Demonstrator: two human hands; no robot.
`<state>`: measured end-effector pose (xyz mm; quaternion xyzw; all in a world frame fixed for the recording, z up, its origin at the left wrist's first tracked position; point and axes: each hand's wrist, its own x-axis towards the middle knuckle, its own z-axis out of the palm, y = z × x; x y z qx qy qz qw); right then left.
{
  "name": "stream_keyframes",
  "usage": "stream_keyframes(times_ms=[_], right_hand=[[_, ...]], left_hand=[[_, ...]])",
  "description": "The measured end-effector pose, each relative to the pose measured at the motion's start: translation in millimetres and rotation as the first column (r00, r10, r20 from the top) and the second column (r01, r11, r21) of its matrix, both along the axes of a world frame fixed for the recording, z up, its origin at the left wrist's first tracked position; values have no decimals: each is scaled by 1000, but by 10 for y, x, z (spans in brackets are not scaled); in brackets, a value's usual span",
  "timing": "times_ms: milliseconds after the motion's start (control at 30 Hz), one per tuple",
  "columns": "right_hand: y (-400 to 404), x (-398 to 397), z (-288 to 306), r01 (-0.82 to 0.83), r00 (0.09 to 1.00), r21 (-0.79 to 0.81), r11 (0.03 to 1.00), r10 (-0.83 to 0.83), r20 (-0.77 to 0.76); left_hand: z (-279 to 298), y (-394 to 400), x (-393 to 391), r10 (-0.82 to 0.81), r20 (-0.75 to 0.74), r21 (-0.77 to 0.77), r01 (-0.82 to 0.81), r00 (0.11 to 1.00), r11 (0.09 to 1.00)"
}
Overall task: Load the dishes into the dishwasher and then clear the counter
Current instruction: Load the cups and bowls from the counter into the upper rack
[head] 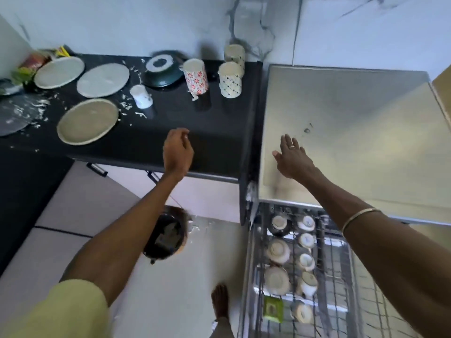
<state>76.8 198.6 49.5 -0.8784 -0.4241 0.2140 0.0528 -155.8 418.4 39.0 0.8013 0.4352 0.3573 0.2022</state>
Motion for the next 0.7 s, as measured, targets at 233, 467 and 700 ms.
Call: stream_keyframes(times_ms=[233,467,700], right_hand=[[565,59,-297,36,999,-25,999,-36,14],[810,192,-409,47,999,-50,998,-46,13],[891,236,-508,59,997,-143,988,-65,-37]], left_hand=[[146,1867,-101,147,-238,-14,-155,960,988],[83,2750,-4,103,-353,-105,-149,930,983],[-127,3157,132,30,-286,-181,-85,958,980]])
